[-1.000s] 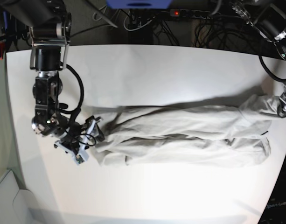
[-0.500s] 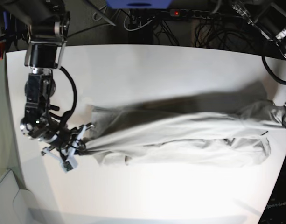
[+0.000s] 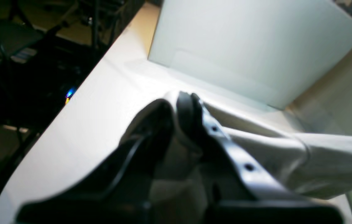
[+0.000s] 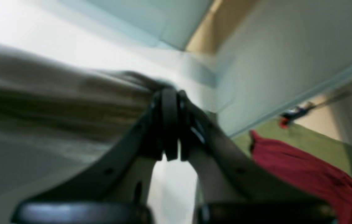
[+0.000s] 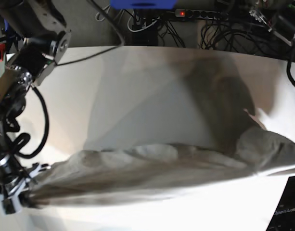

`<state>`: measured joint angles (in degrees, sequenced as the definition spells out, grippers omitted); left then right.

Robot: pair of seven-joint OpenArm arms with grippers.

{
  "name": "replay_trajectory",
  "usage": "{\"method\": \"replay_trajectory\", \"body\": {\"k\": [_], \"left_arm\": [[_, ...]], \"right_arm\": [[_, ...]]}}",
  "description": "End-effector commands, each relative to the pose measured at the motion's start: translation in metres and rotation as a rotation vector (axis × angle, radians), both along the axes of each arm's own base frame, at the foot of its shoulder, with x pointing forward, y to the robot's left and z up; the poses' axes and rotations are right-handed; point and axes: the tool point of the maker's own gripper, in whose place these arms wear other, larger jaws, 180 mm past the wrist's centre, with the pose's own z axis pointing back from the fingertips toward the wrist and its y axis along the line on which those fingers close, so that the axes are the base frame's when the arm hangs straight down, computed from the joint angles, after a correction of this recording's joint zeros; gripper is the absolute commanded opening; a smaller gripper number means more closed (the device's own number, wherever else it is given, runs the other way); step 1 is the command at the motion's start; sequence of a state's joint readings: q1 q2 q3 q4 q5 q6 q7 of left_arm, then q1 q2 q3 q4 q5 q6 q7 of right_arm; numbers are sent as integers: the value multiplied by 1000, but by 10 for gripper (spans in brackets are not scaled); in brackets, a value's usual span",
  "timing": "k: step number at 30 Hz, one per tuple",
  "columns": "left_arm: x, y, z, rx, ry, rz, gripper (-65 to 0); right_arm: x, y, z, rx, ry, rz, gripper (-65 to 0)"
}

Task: Layout the t-shirt on the table in an organized manner, then fold the t-shirt properly
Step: 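Lift the shirt high with both grippers and shake it out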

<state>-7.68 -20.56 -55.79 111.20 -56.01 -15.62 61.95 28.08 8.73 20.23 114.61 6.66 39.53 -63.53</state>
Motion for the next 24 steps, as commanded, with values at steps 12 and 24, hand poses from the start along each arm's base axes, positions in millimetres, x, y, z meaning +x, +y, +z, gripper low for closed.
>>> {"method": "replay_trajectory", "body": {"k": [12, 24], "left_arm": [[5, 11, 33, 10, -95, 11, -645], [8, 13, 43, 12, -124, 19, -645]], "right_arm": [[-6, -46, 74, -93, -141, -111, -650], [-5, -47, 75, -88, -149, -109, -650]]}}
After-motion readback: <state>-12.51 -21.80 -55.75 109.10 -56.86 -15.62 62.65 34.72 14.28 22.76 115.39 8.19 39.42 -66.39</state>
